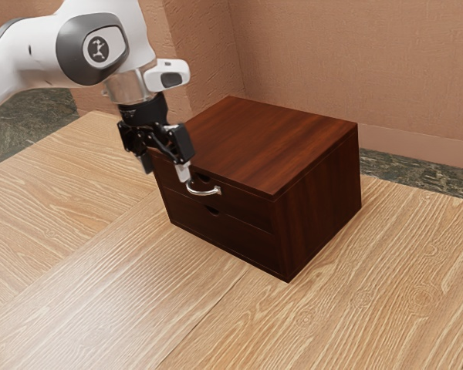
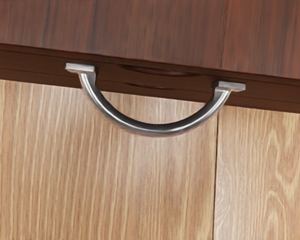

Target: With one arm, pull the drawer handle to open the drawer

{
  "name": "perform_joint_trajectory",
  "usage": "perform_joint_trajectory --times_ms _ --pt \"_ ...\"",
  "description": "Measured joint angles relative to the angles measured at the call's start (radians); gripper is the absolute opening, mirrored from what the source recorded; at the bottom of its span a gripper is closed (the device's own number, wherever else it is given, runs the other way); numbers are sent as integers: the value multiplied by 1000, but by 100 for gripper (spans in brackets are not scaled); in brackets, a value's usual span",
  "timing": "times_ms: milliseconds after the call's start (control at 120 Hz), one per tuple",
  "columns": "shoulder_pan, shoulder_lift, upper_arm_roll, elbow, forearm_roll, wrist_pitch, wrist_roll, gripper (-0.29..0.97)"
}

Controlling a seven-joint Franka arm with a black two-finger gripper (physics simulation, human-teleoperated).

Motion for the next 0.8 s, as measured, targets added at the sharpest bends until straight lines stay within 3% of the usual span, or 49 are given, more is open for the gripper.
perform_joint_trajectory --times_ms 333,383,567,658,800 --pt "2 -6 -3 30 13 6 46 68" --pt "-1 -66 -6 70 14 5 75 68" --pt "-69 -119 -120 102 -25 59 337 68" --pt "-104 -115 -136 94 -3 79 459 68" --pt "-67 -58 -132 61 34 92 638 68"
